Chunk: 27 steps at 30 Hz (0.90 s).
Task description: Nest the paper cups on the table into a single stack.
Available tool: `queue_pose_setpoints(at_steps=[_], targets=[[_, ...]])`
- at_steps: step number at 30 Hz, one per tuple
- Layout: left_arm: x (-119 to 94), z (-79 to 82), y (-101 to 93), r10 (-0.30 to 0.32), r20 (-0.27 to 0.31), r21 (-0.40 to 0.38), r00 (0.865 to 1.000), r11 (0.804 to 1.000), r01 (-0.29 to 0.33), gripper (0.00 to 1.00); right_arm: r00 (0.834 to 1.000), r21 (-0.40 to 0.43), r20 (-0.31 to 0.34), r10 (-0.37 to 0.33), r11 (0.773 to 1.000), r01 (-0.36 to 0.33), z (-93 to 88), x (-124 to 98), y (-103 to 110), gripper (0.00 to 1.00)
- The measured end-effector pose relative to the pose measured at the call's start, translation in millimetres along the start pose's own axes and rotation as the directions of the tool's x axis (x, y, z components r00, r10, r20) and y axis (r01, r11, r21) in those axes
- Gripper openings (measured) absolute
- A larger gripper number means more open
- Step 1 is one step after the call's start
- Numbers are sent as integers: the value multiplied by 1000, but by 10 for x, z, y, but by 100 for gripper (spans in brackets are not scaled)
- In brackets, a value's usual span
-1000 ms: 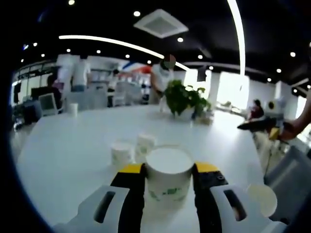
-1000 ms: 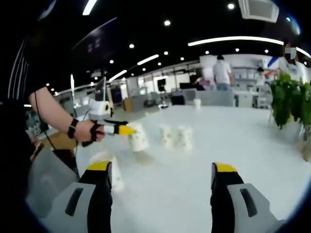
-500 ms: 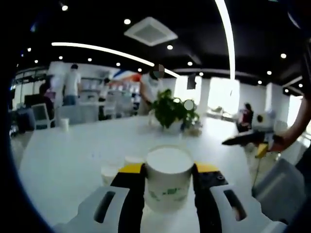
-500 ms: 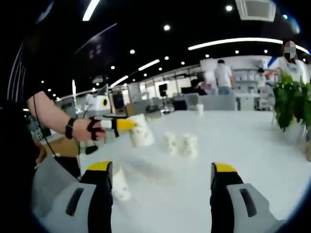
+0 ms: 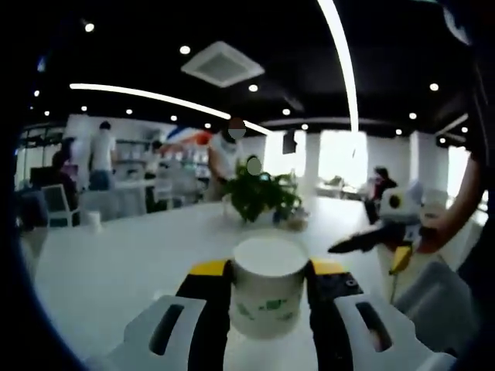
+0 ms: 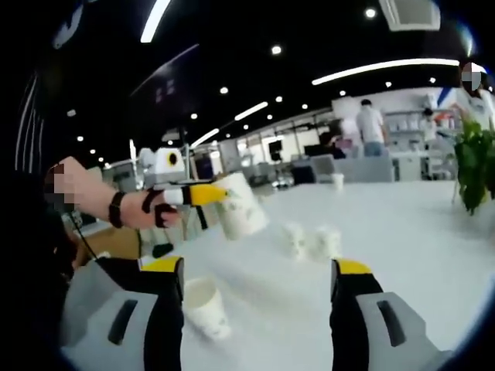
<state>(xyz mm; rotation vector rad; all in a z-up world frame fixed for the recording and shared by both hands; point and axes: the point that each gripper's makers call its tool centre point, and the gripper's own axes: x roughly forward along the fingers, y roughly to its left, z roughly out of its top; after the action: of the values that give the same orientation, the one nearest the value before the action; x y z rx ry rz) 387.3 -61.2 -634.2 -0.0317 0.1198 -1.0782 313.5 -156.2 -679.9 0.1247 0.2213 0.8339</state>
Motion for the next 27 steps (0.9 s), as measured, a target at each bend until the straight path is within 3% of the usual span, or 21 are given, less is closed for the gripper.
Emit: queue_pose_setpoints(at_steps=[15,27], targets=[[35,213,-144,-31,46,-22,998,999,32,37,993,11,21,116,993,-117,137,266,276,74],[98,261,-243,-61,60,-38,996,997,64,37,981,22,8,194,981,-194,113,422,453,71]])
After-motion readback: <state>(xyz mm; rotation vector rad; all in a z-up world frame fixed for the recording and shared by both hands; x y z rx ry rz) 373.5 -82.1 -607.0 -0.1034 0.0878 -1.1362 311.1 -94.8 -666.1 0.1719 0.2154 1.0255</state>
